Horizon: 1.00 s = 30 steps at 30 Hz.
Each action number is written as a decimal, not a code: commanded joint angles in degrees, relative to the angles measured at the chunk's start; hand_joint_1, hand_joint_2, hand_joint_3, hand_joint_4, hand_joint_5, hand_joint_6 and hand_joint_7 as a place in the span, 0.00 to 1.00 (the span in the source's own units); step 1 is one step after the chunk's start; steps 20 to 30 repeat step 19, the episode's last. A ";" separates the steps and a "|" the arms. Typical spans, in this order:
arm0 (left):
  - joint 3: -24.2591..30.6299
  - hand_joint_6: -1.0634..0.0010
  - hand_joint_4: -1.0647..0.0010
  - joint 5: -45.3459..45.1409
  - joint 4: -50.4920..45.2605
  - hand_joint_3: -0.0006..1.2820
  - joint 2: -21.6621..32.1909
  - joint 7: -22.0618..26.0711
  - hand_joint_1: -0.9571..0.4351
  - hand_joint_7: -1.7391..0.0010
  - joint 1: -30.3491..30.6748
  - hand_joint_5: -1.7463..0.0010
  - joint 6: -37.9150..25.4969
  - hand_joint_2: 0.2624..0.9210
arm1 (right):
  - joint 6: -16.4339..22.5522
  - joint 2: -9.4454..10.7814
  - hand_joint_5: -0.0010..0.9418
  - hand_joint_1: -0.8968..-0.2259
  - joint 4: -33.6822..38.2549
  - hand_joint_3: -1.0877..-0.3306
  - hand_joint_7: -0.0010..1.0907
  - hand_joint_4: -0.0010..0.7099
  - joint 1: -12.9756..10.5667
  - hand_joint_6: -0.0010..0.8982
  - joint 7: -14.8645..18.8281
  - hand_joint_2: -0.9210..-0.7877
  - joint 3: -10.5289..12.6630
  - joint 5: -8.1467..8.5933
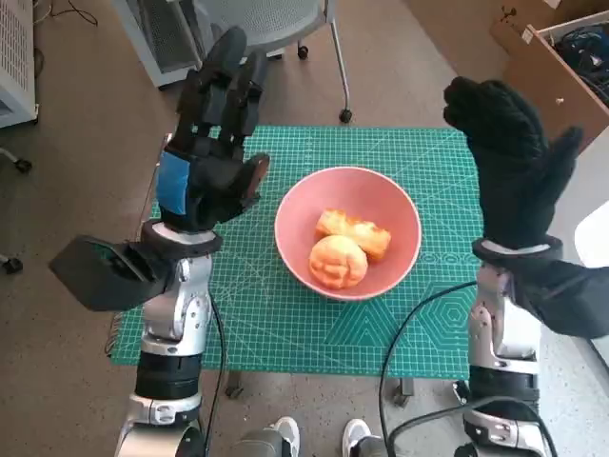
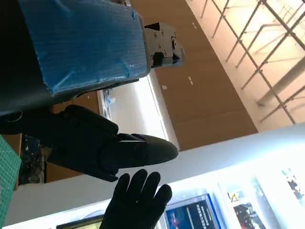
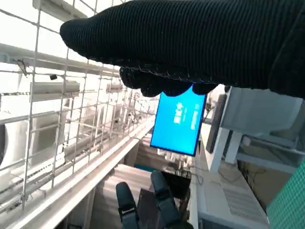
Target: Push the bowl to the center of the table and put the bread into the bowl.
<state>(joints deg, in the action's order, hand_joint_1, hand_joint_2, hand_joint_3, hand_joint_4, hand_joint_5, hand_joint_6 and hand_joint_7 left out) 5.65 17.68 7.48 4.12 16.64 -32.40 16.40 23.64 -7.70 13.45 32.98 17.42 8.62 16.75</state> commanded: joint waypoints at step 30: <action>1.72 1.00 0.96 0.35 1.04 0.32 1.50 -0.50 0.26 0.76 -4.87 0.97 -1.02 1.00 | -3.56 -1.34 0.01 0.44 -1.71 0.62 0.47 0.45 1.51 0.13 -0.92 0.00 -0.10 -1.33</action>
